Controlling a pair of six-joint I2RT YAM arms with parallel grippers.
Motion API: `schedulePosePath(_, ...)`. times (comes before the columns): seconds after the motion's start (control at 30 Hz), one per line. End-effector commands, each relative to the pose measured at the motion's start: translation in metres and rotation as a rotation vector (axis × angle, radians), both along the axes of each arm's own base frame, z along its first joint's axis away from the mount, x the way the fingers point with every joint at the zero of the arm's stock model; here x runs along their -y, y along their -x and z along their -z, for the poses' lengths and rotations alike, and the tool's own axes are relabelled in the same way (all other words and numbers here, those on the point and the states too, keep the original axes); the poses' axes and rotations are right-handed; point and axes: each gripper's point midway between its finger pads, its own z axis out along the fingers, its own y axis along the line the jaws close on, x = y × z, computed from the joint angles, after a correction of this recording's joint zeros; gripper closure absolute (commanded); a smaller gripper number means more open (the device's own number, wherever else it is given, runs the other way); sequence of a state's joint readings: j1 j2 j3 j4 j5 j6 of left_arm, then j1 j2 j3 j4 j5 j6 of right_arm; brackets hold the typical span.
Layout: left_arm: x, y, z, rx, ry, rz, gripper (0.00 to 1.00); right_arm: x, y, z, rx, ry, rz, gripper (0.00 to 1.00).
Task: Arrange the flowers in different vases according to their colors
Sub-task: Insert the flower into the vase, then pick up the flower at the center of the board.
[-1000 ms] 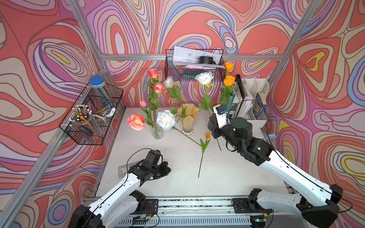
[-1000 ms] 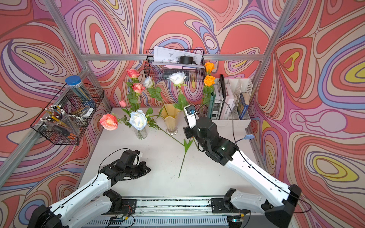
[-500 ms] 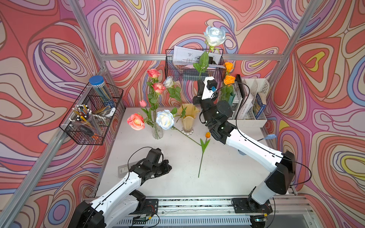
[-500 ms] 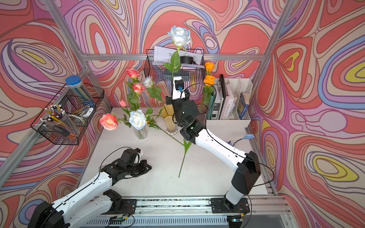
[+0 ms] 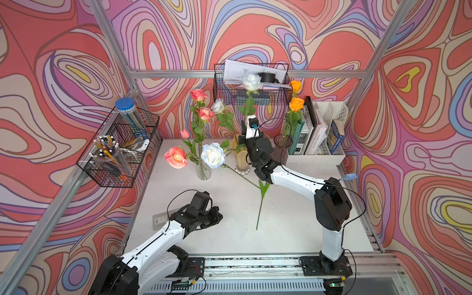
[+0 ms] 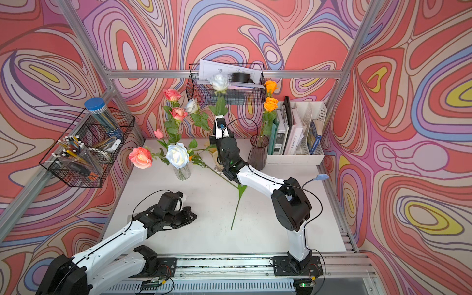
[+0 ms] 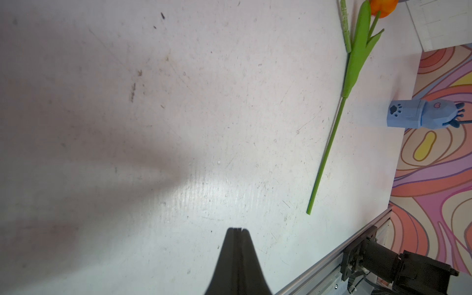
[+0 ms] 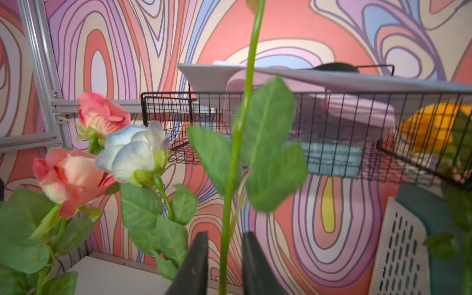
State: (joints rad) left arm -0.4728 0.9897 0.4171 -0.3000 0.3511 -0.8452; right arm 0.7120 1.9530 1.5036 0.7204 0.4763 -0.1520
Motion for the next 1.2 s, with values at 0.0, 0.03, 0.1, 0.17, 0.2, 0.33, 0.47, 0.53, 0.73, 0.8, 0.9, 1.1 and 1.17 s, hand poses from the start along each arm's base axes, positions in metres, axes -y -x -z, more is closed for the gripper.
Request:
schedulePosePath(0.0,0.002,0.001,0.004,0.006,-0.003,0.030,1.00,0.007,0.005,-0.004,0.036,-0.042,0.009,0.57)
schedulePosePath(0.03,0.002,0.001,0.004,0.009,-0.003,0.026,1.00,0.010,0.007,-0.007,0.041,-0.041,0.016,0.51)
schedulePosePath(0.1,0.002,0.001,0.001,0.018,0.003,0.027,1.00,0.017,0.015,-0.016,0.051,-0.030,0.023,0.43)
schedulePosePath(0.17,0.002,0.000,-0.001,0.026,0.005,0.024,1.00,0.026,0.027,-0.030,0.065,-0.023,0.022,0.38)
schedulePosePath(0.2,0.002,0.000,-0.003,0.032,0.005,0.023,1.00,0.032,0.035,-0.038,0.067,-0.016,0.019,0.37)
schedulePosePath(0.33,0.001,0.000,-0.005,0.035,0.006,0.018,1.00,0.057,0.074,-0.058,0.001,0.006,-0.031,0.36)
schedulePosePath(0.47,0.000,0.001,-0.006,0.037,0.012,0.010,1.00,0.080,0.107,-0.026,-0.246,0.068,-0.074,0.40)
schedulePosePath(0.53,0.000,0.001,-0.008,0.036,0.013,0.011,1.00,0.096,0.125,0.006,-0.417,0.066,-0.065,0.42)
schedulePosePath(0.73,-0.002,0.003,-0.008,0.033,0.007,0.002,1.00,0.128,0.180,0.114,-0.887,-0.011,-0.012,0.45)
schedulePosePath(0.8,-0.003,0.003,-0.008,0.033,0.007,-0.005,1.00,0.131,0.192,0.139,-0.995,-0.031,0.005,0.46)
schedulePosePath(0.9,-0.003,0.004,-0.007,0.030,0.007,0.001,1.00,0.125,0.201,0.175,-1.124,-0.026,0.000,0.46)
schedulePosePath(1.1,-0.001,0.006,-0.004,0.027,0.020,0.007,1.00,0.109,0.210,0.236,-1.395,0.071,0.039,0.45)
schedulePosePath(1.17,-0.001,0.006,-0.003,0.025,0.021,0.007,1.00,0.103,0.210,0.247,-1.443,0.086,0.044,0.45)
